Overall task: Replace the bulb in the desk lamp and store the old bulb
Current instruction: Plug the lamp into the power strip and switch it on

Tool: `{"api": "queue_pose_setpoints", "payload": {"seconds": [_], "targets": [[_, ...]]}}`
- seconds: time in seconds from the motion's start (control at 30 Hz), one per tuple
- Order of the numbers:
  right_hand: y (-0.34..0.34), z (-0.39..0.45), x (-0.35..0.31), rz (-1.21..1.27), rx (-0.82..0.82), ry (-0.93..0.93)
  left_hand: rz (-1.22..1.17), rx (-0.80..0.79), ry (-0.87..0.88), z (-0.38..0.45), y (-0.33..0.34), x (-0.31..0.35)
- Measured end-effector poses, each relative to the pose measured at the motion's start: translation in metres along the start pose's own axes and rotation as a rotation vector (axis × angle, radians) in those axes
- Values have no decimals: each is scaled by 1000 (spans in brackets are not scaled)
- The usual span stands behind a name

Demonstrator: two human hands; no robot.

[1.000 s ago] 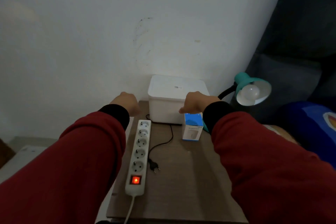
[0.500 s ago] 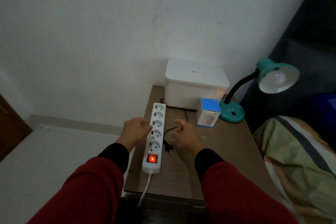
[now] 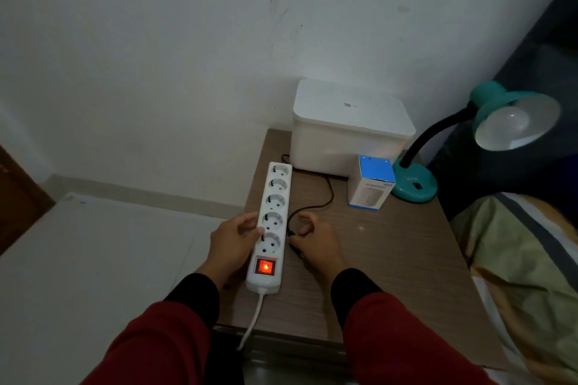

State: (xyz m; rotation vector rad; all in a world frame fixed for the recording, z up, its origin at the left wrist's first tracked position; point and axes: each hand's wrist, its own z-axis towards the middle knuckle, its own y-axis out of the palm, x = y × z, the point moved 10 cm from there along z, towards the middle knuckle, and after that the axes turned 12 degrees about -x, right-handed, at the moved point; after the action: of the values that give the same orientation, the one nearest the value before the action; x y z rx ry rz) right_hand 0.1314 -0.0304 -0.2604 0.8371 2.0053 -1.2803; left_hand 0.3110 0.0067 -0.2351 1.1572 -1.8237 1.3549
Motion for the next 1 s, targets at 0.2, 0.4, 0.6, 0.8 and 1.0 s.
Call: {"api": "queue_pose_setpoints", "payload": {"seconds": [0.2, 0.4, 0.6, 0.8, 1.0], "targets": [[-14, 0, 5, 53, 30, 4, -69, -21, -7, 0, 2, -3], [-41, -7, -40, 258, 71, -191, -84, -27, -18, 1, 3, -5], [-30, -4, -82, 208, 53, -306, -113, -12, -5, 0, 3, -4], [-13, -7, -78, 97, 124, -285, -96, -6, 4, 2, 2, -6], [-4, -5, -83, -12, 111, -312, -115, -12, 9, 2, 2, -6]]}}
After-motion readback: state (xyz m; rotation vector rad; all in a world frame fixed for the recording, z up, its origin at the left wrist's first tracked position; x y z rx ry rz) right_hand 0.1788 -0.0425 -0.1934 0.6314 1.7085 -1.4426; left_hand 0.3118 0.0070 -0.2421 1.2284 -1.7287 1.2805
